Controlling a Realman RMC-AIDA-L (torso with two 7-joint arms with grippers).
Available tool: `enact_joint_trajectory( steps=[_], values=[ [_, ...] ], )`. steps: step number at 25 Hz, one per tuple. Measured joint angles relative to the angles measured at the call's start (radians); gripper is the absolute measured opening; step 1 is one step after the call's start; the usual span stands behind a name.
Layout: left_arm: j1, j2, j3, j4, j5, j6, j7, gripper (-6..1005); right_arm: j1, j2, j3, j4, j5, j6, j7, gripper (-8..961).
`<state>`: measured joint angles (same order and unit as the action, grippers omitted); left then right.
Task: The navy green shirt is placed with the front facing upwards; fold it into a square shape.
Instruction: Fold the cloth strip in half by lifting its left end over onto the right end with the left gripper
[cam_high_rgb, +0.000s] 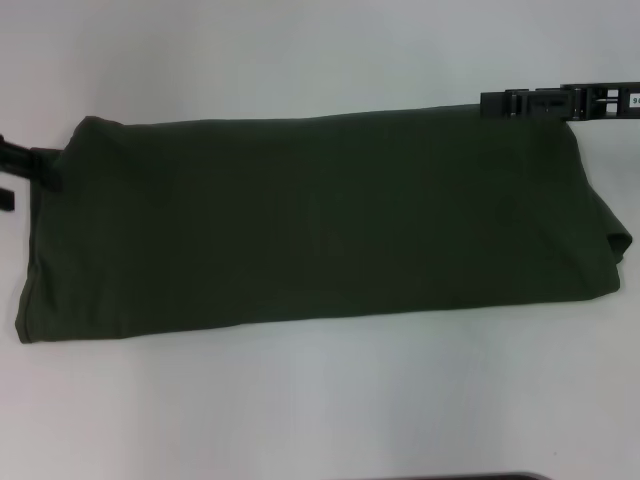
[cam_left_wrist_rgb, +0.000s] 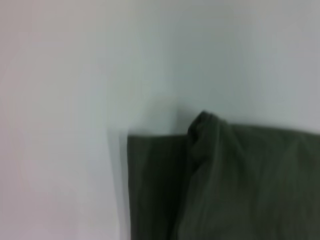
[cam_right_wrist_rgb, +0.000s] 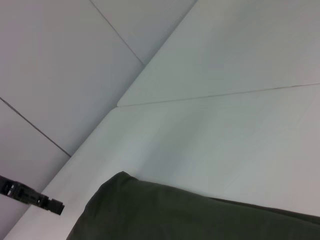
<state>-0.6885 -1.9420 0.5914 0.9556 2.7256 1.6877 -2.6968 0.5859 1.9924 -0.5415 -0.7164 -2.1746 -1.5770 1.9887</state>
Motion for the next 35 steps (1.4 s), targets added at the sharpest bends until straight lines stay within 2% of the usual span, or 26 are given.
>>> enact_joint_trajectory(
  steps=[10, 16, 35],
  values=[
    [-0.011, 0.013, 0.007, -0.083, 0.025, -0.007, -0.008, 731, -0.001, -0.004, 0.000, 0.000, -0.002, 0.001, -0.002, 801],
    [-0.023, 0.003, 0.012, -0.128, 0.069, -0.058, -0.013, 730, 0.000, -0.004, -0.003, 0.001, -0.001, 0.002, -0.001, 801],
    [-0.027, 0.001, 0.011, -0.183, 0.075, -0.116, -0.036, 728, -0.004, -0.004, -0.008, 0.002, -0.004, 0.011, 0.002, 802]
  ],
)
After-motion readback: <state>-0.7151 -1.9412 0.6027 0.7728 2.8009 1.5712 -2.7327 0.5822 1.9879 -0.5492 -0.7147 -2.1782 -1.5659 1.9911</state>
